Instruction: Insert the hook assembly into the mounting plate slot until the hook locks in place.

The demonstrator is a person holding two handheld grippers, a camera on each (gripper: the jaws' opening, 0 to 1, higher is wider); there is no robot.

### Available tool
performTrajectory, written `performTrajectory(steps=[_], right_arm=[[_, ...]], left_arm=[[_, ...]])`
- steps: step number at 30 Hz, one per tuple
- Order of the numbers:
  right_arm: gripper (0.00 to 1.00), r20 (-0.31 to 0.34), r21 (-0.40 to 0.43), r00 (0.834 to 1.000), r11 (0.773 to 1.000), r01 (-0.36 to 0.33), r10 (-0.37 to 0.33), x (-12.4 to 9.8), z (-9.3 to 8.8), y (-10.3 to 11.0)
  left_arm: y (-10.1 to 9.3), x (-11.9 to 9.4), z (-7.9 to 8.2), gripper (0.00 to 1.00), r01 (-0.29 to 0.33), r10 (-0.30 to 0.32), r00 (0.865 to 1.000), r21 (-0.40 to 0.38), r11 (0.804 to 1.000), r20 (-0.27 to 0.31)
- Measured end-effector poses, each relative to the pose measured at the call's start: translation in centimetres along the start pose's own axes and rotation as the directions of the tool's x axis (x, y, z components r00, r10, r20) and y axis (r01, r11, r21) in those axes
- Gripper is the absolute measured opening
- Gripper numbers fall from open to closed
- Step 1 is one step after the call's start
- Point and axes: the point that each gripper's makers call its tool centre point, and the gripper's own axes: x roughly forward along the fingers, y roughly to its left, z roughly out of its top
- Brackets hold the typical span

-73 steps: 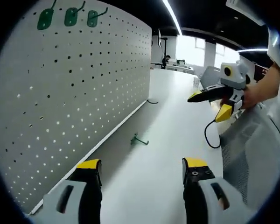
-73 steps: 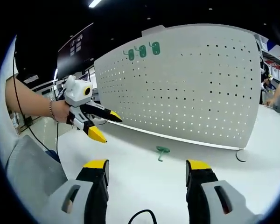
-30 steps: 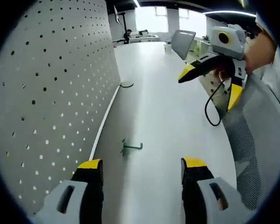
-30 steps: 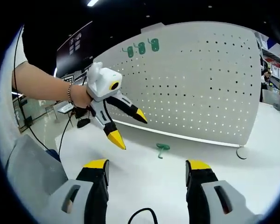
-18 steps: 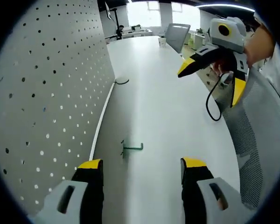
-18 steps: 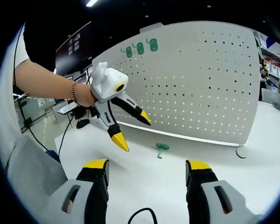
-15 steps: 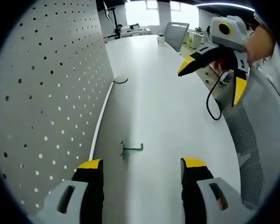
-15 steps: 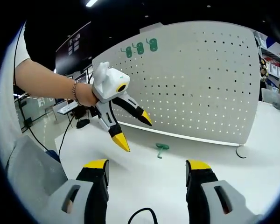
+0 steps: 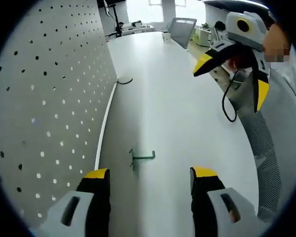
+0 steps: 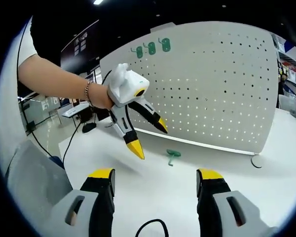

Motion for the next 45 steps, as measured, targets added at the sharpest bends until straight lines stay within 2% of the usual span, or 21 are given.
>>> performTrajectory(steps=[17, 30, 45], right_arm=[[0.65, 0.001, 0.014, 1.0, 1.0, -0.004, 0.004, 0.2, -0.1, 0.0], [0.65, -0.012, 0.008, 1.0, 1.0, -0.009, 0.01, 0.3, -0.3, 0.2], [0.65, -0.016, 0.002, 1.0, 1.0, -0.008, 0.008, 0.3, -0.3, 0.2]], left_arm=[[0.2, 2.3, -0.1, 0.66, 0.05, -0.049, 0.998, 0.018, 0.999, -0.04], [0.6, 3.8, -0.9, 0.65, 0.082, -0.079, 0.992, 0.021, 0.996, -0.095], [0.9, 5.1, -1.5, 0.59, 0.102, -0.098, 0.986, 0.027, 0.994, -0.138]])
